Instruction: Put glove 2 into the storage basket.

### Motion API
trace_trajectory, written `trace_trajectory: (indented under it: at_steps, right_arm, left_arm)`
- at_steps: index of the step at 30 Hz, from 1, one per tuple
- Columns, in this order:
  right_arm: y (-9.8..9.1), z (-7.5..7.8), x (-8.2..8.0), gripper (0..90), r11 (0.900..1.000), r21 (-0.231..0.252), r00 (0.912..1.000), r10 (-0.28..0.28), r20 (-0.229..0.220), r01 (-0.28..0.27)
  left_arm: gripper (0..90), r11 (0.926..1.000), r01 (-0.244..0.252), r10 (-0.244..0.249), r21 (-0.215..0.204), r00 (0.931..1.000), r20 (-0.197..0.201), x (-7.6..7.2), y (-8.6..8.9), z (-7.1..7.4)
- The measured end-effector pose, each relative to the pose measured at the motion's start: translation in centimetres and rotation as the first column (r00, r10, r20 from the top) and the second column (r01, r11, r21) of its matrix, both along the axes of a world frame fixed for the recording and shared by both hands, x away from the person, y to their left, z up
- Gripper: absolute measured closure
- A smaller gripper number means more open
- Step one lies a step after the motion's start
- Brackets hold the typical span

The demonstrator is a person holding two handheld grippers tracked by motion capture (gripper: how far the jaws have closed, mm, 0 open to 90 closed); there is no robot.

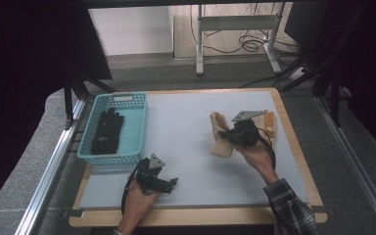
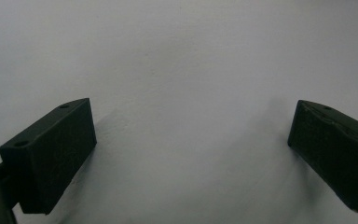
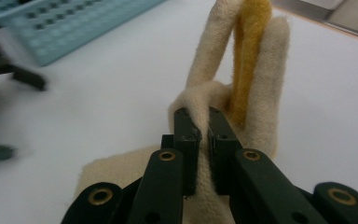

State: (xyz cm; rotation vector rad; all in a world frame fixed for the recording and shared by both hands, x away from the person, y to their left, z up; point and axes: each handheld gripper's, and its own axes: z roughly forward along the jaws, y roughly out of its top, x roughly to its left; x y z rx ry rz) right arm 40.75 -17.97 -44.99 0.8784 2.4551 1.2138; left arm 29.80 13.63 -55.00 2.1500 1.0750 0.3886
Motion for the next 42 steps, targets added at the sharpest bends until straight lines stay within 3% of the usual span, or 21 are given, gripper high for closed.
trace_trajectory:
  at_steps: [4, 8, 13, 15, 17, 22, 25, 31, 42]
  right_arm:
    - [1.7, -0.6, -2.5, 83.5, 0.9955, 0.020, 0.9957, 0.092, -0.004, -0.092]
    - [3.2, -2.2, -4.4, 83.2, 0.9867, 0.034, 0.9869, 0.160, -0.022, -0.159]
    - [4.3, -5.1, -5.1, 81.2, 0.9816, -0.004, 0.9801, 0.190, -0.057, -0.191]
    - [4.5, -5.8, -5.1, 71.0, 0.9803, -0.026, 0.9784, 0.193, -0.073, -0.196]
    - [4.5, -5.9, -5.2, 57.6, 0.9821, -0.020, 0.9809, 0.186, -0.055, -0.188]
    - [3.7, -4.8, -4.8, 49.2, 0.9858, 0.002, 0.9855, 0.168, -0.025, -0.168]
    - [3.0, -4.4, -4.3, 50.1, 0.9906, 0.001, 0.9905, 0.137, -0.011, -0.137]
    - [1.8, -4.7, -3.2, 62.4, 0.9970, -0.011, 0.9968, 0.077, -0.023, -0.077]
    - [-2.1, -5.4, -1.2, 63.0, 0.9993, -0.003, 0.9987, -0.038, -0.034, 0.038]
  left_arm:
    - [1.0, 1.0000, -0.003, 0.003, -0.003, 1.0000, 0.000, 0.0, 0.0, 0.0]
    - [1.0, 1.0000, -0.003, 0.003, -0.003, 1.0000, 0.001, 0.0, 0.0, 0.0]
    - [1.1, 1.0000, -0.003, 0.003, -0.004, 1.0000, 0.001, 0.0, 0.0, 0.0]
    - [1.1, 1.0000, -0.002, 0.002, -0.002, 1.0000, 0.001, 0.0, 0.0, 0.0]
    - [1.1, 1.0000, -0.002, 0.002, -0.002, 1.0000, 0.000, 0.0, 0.0, 0.0]
    - [1.1, 1.0000, -0.001, 0.001, -0.001, 1.0000, 0.001, 0.0, 0.0, 0.0]
    - [1.1, 1.0000, -0.002, 0.002, -0.001, 1.0000, 0.001, 0.0, 0.0, 0.0]
    - [1.1, 1.0000, -0.003, 0.003, -0.003, 1.0000, 0.000, 0.0, 0.0, 0.0]
    - [1.1, 1.0000, -0.005, 0.005, -0.005, 1.0000, 0.000, 0.0, 0.0, 0.0]
